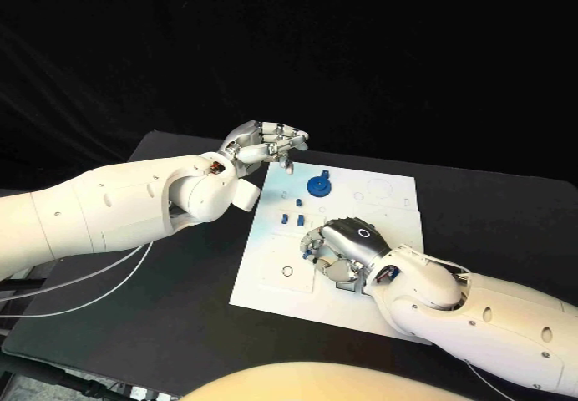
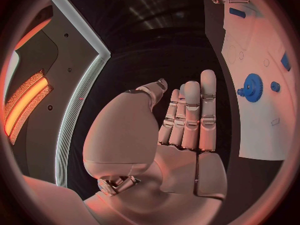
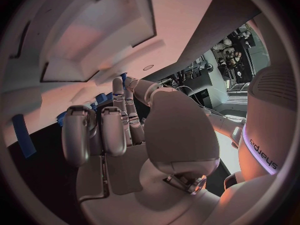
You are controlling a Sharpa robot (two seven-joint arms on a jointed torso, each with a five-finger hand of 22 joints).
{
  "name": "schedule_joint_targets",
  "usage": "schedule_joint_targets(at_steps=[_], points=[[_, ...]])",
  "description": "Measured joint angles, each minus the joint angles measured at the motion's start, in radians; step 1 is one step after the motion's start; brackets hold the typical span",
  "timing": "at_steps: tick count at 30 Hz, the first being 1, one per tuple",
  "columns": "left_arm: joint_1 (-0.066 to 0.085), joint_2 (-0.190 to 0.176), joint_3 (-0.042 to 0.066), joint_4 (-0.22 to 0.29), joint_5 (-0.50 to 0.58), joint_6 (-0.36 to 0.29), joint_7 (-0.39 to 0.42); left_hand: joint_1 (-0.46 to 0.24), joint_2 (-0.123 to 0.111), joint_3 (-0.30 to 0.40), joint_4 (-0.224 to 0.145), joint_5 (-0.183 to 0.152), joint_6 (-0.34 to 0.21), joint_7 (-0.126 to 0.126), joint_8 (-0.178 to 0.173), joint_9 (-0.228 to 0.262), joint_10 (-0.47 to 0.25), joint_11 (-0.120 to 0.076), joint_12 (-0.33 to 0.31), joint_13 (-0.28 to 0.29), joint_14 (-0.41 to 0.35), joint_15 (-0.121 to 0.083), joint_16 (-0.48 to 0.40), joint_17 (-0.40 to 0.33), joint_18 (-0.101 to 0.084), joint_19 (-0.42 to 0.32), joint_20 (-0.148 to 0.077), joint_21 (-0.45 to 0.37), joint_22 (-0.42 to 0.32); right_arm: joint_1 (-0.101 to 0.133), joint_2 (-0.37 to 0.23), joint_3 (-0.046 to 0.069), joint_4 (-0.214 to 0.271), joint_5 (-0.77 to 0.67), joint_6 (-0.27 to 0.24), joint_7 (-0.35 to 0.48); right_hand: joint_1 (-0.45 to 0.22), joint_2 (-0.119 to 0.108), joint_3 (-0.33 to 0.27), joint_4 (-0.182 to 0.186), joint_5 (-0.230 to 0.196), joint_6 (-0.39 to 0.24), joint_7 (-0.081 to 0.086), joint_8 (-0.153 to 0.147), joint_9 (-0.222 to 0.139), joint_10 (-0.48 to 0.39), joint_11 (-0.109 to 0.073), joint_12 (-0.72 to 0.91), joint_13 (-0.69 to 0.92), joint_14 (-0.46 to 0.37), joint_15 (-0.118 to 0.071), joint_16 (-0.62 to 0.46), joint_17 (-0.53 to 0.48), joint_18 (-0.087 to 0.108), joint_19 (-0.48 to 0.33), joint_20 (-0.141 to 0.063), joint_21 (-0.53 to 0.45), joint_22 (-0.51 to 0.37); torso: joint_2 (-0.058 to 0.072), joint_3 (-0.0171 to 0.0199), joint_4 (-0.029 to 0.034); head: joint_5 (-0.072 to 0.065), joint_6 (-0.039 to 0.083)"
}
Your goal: Assemble the parts on the task board
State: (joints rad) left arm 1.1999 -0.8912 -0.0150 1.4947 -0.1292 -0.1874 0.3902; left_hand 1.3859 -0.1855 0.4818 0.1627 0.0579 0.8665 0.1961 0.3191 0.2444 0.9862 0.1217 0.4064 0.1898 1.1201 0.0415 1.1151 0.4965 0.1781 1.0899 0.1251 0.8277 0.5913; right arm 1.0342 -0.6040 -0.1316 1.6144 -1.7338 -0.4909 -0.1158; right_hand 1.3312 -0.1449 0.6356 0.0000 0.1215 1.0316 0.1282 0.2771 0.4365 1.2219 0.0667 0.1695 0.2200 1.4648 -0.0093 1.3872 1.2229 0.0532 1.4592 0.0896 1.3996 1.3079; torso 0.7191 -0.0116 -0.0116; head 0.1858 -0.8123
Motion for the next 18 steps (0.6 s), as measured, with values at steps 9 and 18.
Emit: schedule_joint_targets(at_steps=[9, 18], points=[[0.000, 0.001, 0.000, 0.000, 0.000, 0.000, -0.001, 0.000, 0.000, 0.000, 0.000, 0.000, 0.000, 0.000, 0.000, 0.001, 0.000, 0.000, 0.000, 0.001, 0.000, 0.000, 0.000, 0.000, 0.000, 0.000, 0.000, -0.004, -0.001, 0.003, 0.013, -0.001, -0.005, -0.010, 0.036, -0.010, -0.001, 0.001, -0.001, 0.001, 0.000, 0.001, 0.001, -0.004, 0.002, 0.002, 0.002, -0.004, 0.002, 0.000, 0.000, 0.000, -0.003, 0.000, 0.000, 0.000, 0.000, 0.000, 0.000, -0.0003, 0.0003, -0.003, -0.001], [0.000, -0.001, 0.000, -0.001, 0.000, 0.000, -0.003, 0.000, 0.000, 0.000, 0.000, 0.000, 0.000, 0.000, 0.000, 0.001, 0.000, 0.000, 0.000, 0.001, 0.000, 0.000, 0.000, 0.000, 0.000, 0.000, 0.000, -0.004, -0.001, 0.004, 0.013, -0.002, -0.003, -0.024, 0.038, -0.022, -0.034, -0.024, -0.011, 0.011, -0.004, -0.027, 0.021, -0.013, -0.001, -0.029, 0.012, -0.037, -0.006, 0.000, 0.001, 0.000, -0.007, 0.000, 0.004, 0.004, -0.011, 0.000, 0.000, -0.0001, -0.0002, -0.003, -0.002]])
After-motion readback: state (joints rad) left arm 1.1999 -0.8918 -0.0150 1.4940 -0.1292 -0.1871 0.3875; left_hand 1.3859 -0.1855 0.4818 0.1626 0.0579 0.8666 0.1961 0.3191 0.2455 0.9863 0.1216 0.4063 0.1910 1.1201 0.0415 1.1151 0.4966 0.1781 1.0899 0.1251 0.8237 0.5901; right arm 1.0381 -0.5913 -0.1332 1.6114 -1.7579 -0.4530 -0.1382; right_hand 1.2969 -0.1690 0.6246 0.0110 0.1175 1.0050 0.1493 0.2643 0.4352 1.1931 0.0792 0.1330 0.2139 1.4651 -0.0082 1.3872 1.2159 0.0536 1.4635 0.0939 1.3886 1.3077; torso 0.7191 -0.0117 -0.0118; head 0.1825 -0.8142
